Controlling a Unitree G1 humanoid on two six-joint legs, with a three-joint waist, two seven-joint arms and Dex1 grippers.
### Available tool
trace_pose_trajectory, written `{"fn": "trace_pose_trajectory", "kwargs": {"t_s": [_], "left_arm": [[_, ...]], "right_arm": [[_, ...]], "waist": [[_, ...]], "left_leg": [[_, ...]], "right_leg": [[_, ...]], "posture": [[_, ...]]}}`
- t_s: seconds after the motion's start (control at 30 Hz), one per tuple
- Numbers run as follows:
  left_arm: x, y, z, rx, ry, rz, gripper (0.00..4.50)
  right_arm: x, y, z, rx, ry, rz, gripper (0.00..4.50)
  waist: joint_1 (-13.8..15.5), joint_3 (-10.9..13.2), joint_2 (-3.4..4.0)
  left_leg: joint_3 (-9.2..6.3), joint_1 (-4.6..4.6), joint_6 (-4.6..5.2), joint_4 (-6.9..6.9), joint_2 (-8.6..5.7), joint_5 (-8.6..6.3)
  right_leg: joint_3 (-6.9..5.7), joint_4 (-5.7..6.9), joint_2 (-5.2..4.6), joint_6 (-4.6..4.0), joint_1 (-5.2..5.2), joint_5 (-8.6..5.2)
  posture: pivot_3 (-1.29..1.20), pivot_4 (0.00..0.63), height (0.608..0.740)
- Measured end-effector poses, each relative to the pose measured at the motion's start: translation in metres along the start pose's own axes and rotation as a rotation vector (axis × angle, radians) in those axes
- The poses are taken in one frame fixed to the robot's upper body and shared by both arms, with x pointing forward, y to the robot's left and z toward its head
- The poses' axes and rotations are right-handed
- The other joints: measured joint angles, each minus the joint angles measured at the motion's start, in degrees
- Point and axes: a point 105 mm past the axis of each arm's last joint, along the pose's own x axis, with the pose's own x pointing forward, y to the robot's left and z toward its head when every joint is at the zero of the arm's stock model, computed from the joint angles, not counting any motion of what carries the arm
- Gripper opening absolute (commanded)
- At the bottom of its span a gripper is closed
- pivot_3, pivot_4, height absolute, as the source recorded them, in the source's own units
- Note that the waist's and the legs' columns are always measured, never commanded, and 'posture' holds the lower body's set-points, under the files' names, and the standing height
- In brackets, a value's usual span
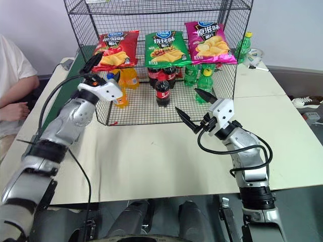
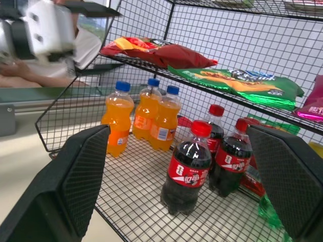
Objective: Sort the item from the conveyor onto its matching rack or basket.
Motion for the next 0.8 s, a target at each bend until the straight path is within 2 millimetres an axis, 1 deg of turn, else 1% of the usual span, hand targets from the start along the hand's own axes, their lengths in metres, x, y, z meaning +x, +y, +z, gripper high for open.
{"fn": "trace_pose_trajectory", "kwargs": {"t_s": [0.07,0.13,0.17,0.2,0.27,0.3,0.37,0.4,0.5,0.57,0.63,0.7,0.8], "left_arm": [[-0.014,0.008,-0.001,-0.078,0.027,-0.003,4.24],[-0.031,0.004,0.001,-0.236,0.031,-0.050,4.24],[-0.039,0.000,0.002,-0.346,0.030,-0.079,4.24],[-0.044,-0.002,0.004,-0.417,0.023,-0.101,4.24],[-0.069,-0.008,0.007,-0.683,0.000,-0.209,4.24],[-0.082,-0.009,0.005,-0.781,0.005,-0.248,4.24],[-0.108,-0.009,-0.005,-0.896,0.040,-0.355,4.24],[-0.120,-0.008,-0.010,-0.938,0.063,-0.397,4.24],[-0.140,-0.002,-0.025,-1.031,0.143,-0.446,4.24],[-0.155,-0.001,-0.033,-1.058,0.192,-0.477,4.24],[-0.167,-0.003,-0.037,-1.057,0.218,-0.518,4.24],[-0.174,-0.004,-0.042,-1.043,0.241,-0.538,4.24],[-0.182,-0.005,-0.053,-1.006,0.276,-0.534,4.24]], "right_arm": [[-0.001,0.000,0.000,0.001,0.001,0.000,4.50],[-0.002,0.000,0.000,0.004,0.000,0.005,4.50],[-0.002,0.000,0.000,0.003,0.000,0.008,4.50],[-0.003,-0.001,0.000,0.003,0.003,0.008,4.50],[-0.007,-0.002,0.000,0.001,0.010,0.015,4.50],[-0.011,-0.003,-0.001,0.002,0.022,0.016,4.50],[-0.023,-0.007,-0.004,0.002,0.060,0.026,4.50],[-0.030,-0.008,-0.004,0.000,0.081,0.036,4.50],[-0.049,-0.006,-0.002,0.000,0.129,0.104,4.50],[-0.068,-0.006,-0.004,0.002,0.182,0.137,4.50],[-0.085,-0.008,-0.007,0.010,0.245,0.164,4.50],[-0.091,-0.011,-0.004,-0.001,0.258,0.176,4.50],[-0.094,-0.017,-0.001,-0.017,0.263,0.168,4.50]], "waist": [[0.07,-0.01,0.03],[0.21,-0.02,0.04],[0.28,-0.02,0.04],[0.35,-0.02,0.04],[0.15,-0.01,0.05],[0.07,-0.01,0.06],[-0.06,0.01,0.09],[0.07,0.03,0.12],[0.68,0.05,0.16],[0.88,0.05,0.16],[1.11,0.05,0.16],[1.24,0.05,0.16],[1.30,0.05,0.16]], "left_leg": [[0.01,0.01,0.00,0.02,0.00,0.00],[0.00,0.02,0.00,0.03,0.00,0.00],[0.00,0.02,0.00,0.04,0.00,0.00],[-0.01,0.02,0.00,0.05,0.00,-0.01],[0.01,0.02,0.01,0.01,0.02,-0.02],[0.01,0.01,0.01,-0.02,0.02,-0.02],[0.01,0.02,0.01,-0.07,0.06,-0.02],[0.01,0.02,0.02,-0.06,0.06,-0.02],[-0.02,0.04,0.06,0.00,0.05,-0.05],[0.01,0.08,0.14,0.01,0.03,-0.10],[0.09,0.10,0.17,0.02,0.03,-0.13],[0.12,0.17,0.15,0.01,0.05,-0.14],[0.15,0.19,0.11,-0.03,0.09,-0.17]], "right_leg": [[0.04,-0.01,-0.01,0.00,0.01,0.00],[0.06,-0.02,-0.03,-0.02,0.05,0.00],[0.06,-0.04,-0.04,-0.03,0.06,0.01],[0.04,-0.04,-0.07,-0.03,0.08,0.01],[0.06,-0.09,-0.20,-0.07,0.06,0.01],[0.07,-0.09,-0.20,-0.07,0.03,0.01],[0.07,-0.10,-0.18,-0.09,0.01,0.00],[0.07,-0.10,-0.18,-0.10,0.02,0.00],[0.02,-0.19,-0.22,-0.28,0.10,-0.10],[0.02,-0.29,-0.26,-0.30,0.28,-0.13],[0.04,-0.39,-0.31,-0.32,0.33,-0.14],[0.04,-0.39,-0.32,-0.41,0.37,-0.18],[0.04,-0.42,-0.34,-0.45,0.38,-0.21]], "posture": [[0.00,0.150,0.740],[0.00,0.150,0.740],[0.00,0.150,0.740],[0.00,0.150,0.740],[0.00,0.150,0.740],[0.00,0.150,0.740],[0.00,0.150,0.740],[0.00,0.150,0.740],[0.00,0.150,0.740],[0.00,0.150,0.740],[0.00,0.150,0.740],[0.00,0.150,0.740],[0.00,0.150,0.740]]}}
